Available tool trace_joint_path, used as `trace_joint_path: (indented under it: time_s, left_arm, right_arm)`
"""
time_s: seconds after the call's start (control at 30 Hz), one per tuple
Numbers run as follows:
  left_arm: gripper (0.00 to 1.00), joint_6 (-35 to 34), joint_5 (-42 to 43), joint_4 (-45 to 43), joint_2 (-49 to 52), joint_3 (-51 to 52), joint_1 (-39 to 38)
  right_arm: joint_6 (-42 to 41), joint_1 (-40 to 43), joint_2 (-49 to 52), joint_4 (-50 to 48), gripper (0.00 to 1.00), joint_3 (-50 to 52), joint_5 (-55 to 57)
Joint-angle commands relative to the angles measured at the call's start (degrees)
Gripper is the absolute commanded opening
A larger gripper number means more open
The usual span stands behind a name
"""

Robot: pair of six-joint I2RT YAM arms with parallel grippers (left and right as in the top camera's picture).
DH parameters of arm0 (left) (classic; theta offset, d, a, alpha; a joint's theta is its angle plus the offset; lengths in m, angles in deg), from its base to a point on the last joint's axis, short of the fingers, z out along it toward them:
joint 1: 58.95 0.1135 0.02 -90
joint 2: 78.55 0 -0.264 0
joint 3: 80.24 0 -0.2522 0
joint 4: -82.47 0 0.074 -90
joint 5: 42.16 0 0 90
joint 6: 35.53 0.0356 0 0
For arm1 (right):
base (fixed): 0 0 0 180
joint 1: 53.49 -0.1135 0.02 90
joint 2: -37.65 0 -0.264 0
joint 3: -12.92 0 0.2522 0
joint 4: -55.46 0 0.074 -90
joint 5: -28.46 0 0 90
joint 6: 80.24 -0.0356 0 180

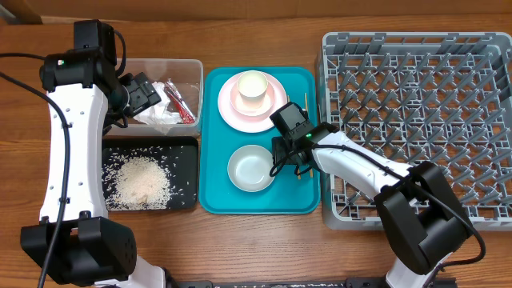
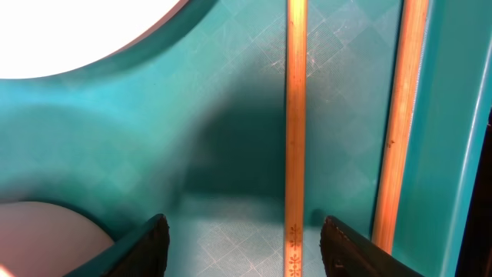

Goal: Sort waste into correct bins and load items into the dishwasher
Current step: 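Lower the right gripper and close it on one wooden chopstick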

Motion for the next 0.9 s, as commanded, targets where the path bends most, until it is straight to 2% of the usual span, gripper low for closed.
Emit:
trace_joint_path:
  time_s: [0.0,0.23,0.4,0.87]
  left_arm:
    - [1.0,0.07,-0.17,-0.04,-0.17,-1.29,0.15]
    - [1.0,0.07,-0.17,-0.04,-0.17,-1.29,0.15]
    - [1.0,0.07,-0.15,-0.04,-0.17,-1.29,0.15]
    - [1.0,0.07,-0.17,-0.04,-0.17,-1.29,0.15]
  right_arm:
    - [0.17,0.11,0.22,-0.57,0.66,0.02,-0.44]
    - [-0.07,0.11,0.22,-0.59,0.64,0.02,-0.61]
    - [-0.04,0.11,0.22,-0.79,0.57,0.02,-0.61]
    - [-0.02,0.17,0.24,-0.85,0.58,0.02,-0.63]
